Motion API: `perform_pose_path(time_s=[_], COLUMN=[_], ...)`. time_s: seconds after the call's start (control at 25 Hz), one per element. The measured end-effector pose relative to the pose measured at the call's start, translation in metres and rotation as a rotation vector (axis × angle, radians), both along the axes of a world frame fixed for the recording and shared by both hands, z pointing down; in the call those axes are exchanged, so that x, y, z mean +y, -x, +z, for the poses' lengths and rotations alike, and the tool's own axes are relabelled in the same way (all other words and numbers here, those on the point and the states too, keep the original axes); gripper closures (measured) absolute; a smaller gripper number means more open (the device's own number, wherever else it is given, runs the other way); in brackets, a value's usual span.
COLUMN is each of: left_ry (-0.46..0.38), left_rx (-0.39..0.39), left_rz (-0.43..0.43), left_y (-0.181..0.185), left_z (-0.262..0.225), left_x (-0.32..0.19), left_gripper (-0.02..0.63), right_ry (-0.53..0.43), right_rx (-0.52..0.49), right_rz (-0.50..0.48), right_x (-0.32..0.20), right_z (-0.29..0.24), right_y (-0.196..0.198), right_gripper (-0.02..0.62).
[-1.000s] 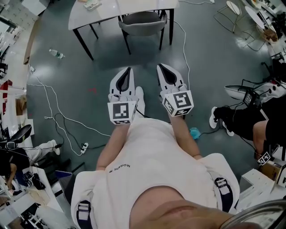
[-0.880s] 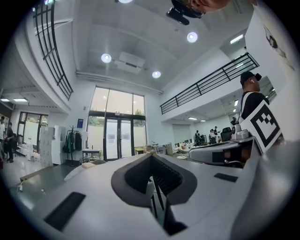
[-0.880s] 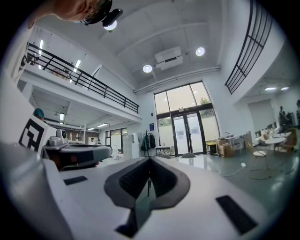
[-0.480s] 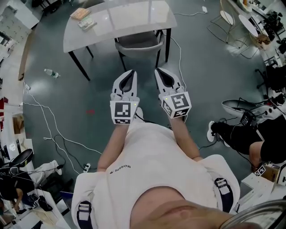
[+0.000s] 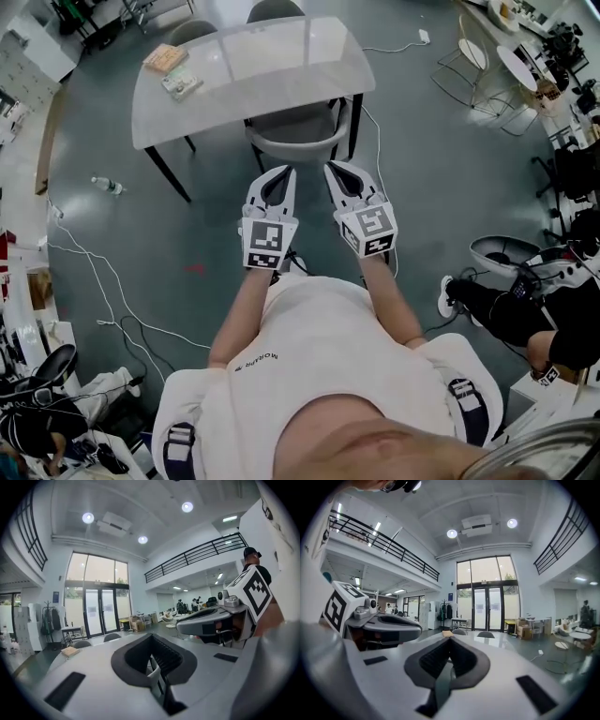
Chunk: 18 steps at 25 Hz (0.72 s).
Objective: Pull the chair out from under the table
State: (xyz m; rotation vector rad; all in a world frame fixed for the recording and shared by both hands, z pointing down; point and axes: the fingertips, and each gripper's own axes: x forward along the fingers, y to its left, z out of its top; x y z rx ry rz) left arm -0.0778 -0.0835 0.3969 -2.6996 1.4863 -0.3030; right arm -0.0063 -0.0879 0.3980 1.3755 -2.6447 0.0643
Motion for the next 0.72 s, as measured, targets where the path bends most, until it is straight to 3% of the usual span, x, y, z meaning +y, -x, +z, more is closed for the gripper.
perform_pose_path(time_s=[0.32,0.72], left_ry=[0.049,0.128], left_rx=[-0.064,-0.262], left_rz=[0.045,0.101], left_y=[-0.004,-0.026], left_z=[0.015,0.052], left_x=[-0.041,-0.077], left_gripper=[0.601,0.601], right_ry=[0.048,0.095], right_rx=[0.106,0.376], right_rz=[-0.005,-0.126], right_x=[-0.044,-0.087], right_z=[0.019,0.065], right_y=[-0.001,-0.021], right_gripper=[0.583,0.583])
